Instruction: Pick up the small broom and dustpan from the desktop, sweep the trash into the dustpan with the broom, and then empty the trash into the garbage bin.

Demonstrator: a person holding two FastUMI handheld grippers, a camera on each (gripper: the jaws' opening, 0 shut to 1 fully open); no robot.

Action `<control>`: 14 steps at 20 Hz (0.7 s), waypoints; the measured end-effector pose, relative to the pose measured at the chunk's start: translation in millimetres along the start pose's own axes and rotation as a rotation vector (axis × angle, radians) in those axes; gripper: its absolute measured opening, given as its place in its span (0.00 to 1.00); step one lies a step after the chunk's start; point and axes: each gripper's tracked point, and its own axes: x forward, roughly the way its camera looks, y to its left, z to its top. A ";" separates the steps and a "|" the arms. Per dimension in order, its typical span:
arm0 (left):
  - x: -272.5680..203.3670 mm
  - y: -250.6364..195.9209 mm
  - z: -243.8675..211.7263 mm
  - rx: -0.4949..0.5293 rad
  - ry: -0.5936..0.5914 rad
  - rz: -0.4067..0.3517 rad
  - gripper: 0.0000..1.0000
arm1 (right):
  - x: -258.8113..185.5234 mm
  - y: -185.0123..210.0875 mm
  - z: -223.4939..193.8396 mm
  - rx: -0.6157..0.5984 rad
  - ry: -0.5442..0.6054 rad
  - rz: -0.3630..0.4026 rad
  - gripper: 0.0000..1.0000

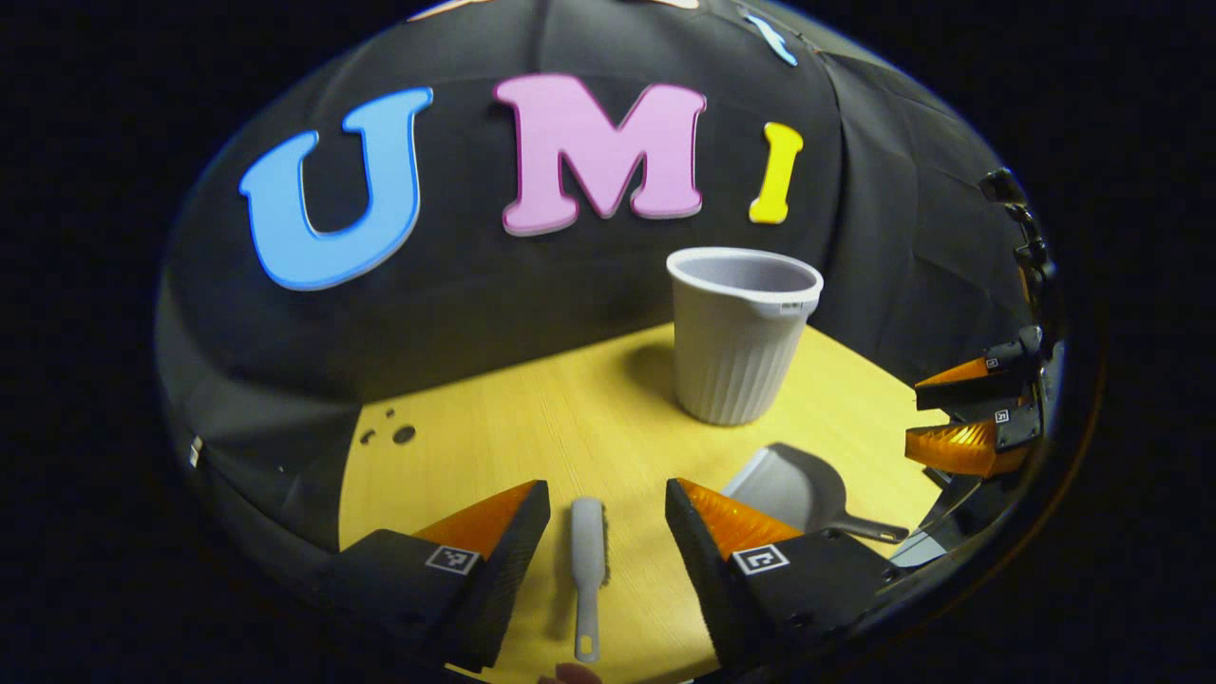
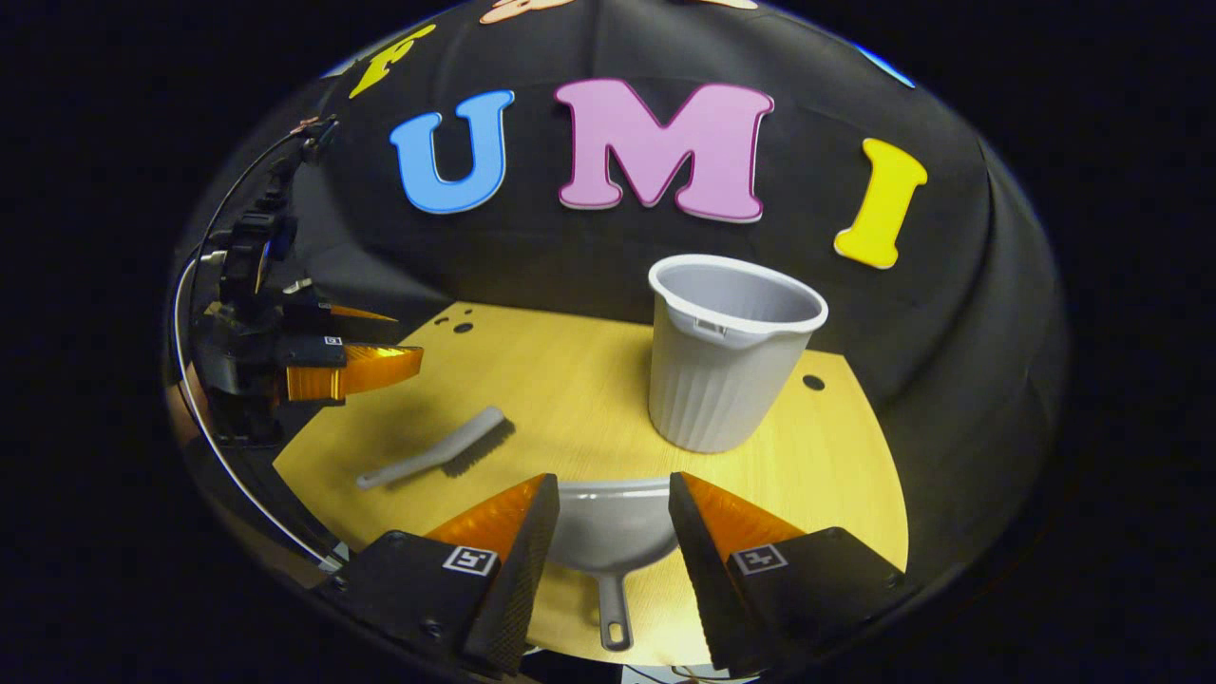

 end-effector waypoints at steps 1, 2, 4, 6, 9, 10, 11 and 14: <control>-7.4 0.4 11.5 0.009 -0.038 0.007 0.84 | -4.3 1.8 10.8 0.000 -0.031 -0.012 0.75; -14.8 2.3 23.0 0.016 -0.077 0.014 0.89 | -8.3 4.3 18.1 -0.004 -0.056 -0.024 0.77; -21.4 7.3 34.4 0.022 -0.152 0.019 0.90 | -13.1 3.5 30.9 -0.009 -0.104 -0.060 0.83; -31.7 8.0 42.7 0.011 -0.210 0.008 0.90 | -19.2 3.5 45.1 0.003 -0.147 -0.091 0.94; -49.0 13.5 59.0 -0.029 -0.287 0.011 0.90 | -29.8 5.3 61.9 0.039 -0.194 -0.121 0.98; -53.0 20.9 65.4 -0.039 -0.304 0.030 0.94 | -29.7 5.1 65.0 0.039 -0.206 -0.125 0.98; -56.6 26.3 66.9 -0.042 -0.322 0.042 0.96 | -30.9 3.9 69.4 0.031 -0.215 -0.131 0.98; -59.6 33.2 71.2 -0.049 -0.324 0.065 0.98 | -30.2 3.0 80.0 0.015 -0.225 -0.126 0.98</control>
